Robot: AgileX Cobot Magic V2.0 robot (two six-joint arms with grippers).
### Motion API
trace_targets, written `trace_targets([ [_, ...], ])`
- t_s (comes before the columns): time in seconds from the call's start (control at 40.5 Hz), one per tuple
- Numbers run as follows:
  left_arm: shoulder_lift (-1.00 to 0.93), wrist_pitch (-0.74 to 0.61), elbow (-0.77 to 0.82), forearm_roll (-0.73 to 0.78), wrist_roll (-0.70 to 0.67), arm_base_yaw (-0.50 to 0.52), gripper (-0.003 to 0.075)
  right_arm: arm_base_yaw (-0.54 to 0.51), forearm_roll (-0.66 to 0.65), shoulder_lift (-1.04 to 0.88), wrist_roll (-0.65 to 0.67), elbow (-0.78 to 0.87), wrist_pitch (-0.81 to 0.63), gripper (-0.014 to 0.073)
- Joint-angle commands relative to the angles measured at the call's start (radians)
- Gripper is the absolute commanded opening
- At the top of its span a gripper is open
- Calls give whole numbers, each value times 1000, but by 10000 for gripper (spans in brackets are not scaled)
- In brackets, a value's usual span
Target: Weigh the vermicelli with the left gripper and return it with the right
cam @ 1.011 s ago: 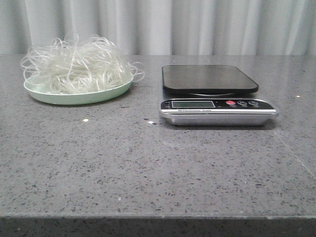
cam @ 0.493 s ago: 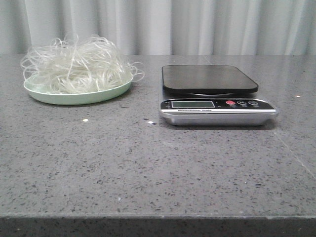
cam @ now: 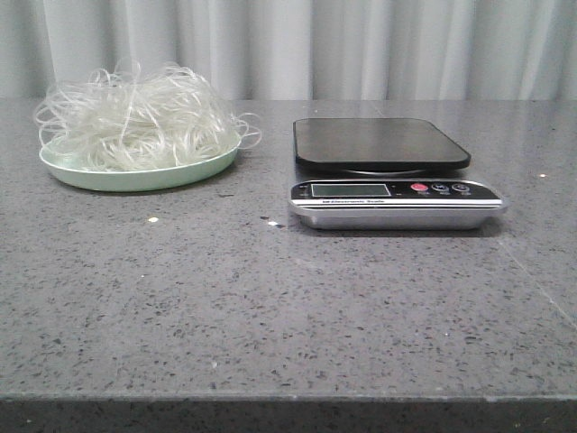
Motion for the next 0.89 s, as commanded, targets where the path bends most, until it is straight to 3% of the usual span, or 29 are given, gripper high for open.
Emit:
trace_targets([
  [0.0, 75, 20, -208, -12, -8, -2, 136, -7, 4, -17, -6, -8, -83, 150],
  [0.247, 401, 273, -616, -12, -8, -2, 137, -7, 4, -17, -6, -8, -83, 150],
  [0.395, 609, 432, -758, -27, -8, -2, 139, -7, 4, -17, -6, -8, -83, 150],
  [0.567, 805, 509, -863, -63, 5, -2, 151, -7, 4, -17, -6, -8, -75, 150],
  [0.666, 897, 543, -917, -64, 6, -2, 236, -7, 4, -17, -6, -8, -68, 150],
  [0.863, 1054, 599, -998, -78, 8, -2, 498, -7, 4, -17, -6, -8, -51, 150],
])
